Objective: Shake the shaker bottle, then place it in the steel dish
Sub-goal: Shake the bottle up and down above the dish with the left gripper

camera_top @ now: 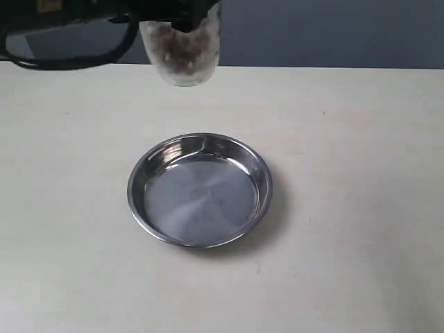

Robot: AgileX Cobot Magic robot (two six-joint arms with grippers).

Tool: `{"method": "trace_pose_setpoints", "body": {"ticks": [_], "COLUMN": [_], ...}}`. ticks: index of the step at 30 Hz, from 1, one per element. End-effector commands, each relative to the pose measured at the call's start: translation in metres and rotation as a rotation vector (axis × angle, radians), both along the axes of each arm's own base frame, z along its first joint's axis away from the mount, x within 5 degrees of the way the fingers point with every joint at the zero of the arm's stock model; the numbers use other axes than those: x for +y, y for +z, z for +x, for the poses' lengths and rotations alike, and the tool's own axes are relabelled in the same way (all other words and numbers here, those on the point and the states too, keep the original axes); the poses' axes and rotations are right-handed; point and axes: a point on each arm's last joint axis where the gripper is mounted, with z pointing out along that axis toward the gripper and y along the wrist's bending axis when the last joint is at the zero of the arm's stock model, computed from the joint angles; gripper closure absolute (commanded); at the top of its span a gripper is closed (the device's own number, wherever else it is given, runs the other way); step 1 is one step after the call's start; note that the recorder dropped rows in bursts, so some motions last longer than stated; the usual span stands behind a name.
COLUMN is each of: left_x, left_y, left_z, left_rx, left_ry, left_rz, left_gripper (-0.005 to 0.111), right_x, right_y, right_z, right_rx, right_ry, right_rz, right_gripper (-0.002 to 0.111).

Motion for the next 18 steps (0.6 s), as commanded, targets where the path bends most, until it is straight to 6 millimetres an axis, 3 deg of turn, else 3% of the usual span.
{"method": "trace_pose_setpoints", "body": {"ticks": [1,3,4,6,8,9,10,13,14,15,18], "left_x": [-0.010,-0.009,-0.007,-0.009,-0.011,-0.012,-0.013,-0.010,-0.009,-0.007,-0.011], "left_y": [-0.041,0.009,0.020,-0.008,-0.066,-0.072,-0.058,0.027,0.033,0.024,-0.065], "left_z": [0.008,-0.004,-0.009,-0.008,-0.001,0.002,0.001,-0.019,-0.022,-0.021,-0.012], "left_rx": [0.169,0.005,-0.025,0.072,0.228,0.261,0.238,-0.064,-0.065,-0.011,0.281], "left_ry": [0.038,-0.015,-0.028,-0.014,0.010,0.027,0.031,-0.064,-0.060,-0.035,0.027], "left_rz": [0.071,-0.023,-0.075,-0.046,0.089,0.107,0.075,-0.054,-0.086,-0.086,0.061], "left_gripper": [0.106,0.106,0.106,0.106,0.106,0.106,0.106,0.106,0.106,0.106,0.106], "right_x": [-0.001,-0.001,-0.001,-0.001,-0.001,-0.001,-0.001,-0.001,-0.001,-0.001,-0.001], "right_y": [0.001,0.001,0.001,0.001,0.001,0.001,0.001,0.001,0.001,0.001,0.001], "right_z": [0.000,0.000,0.000,0.000,0.000,0.000,0.000,0.000,0.000,0.000,0.000], "right_rx": [-0.016,-0.015,-0.015,-0.015,-0.015,-0.015,-0.015,-0.015,-0.015,-0.015,-0.015], "right_ry": [-0.007,-0.008,-0.008,-0.008,-0.008,-0.008,-0.008,-0.008,-0.008,-0.008,-0.008], "right_rz": [-0.004,-0.007,-0.009,-0.009,-0.007,-0.007,-0.007,-0.007,-0.007,-0.007,-0.007], "right_gripper": [0.109,0.109,0.109,0.109,0.109,0.109,0.109,0.109,0.109,0.109,0.109]}}
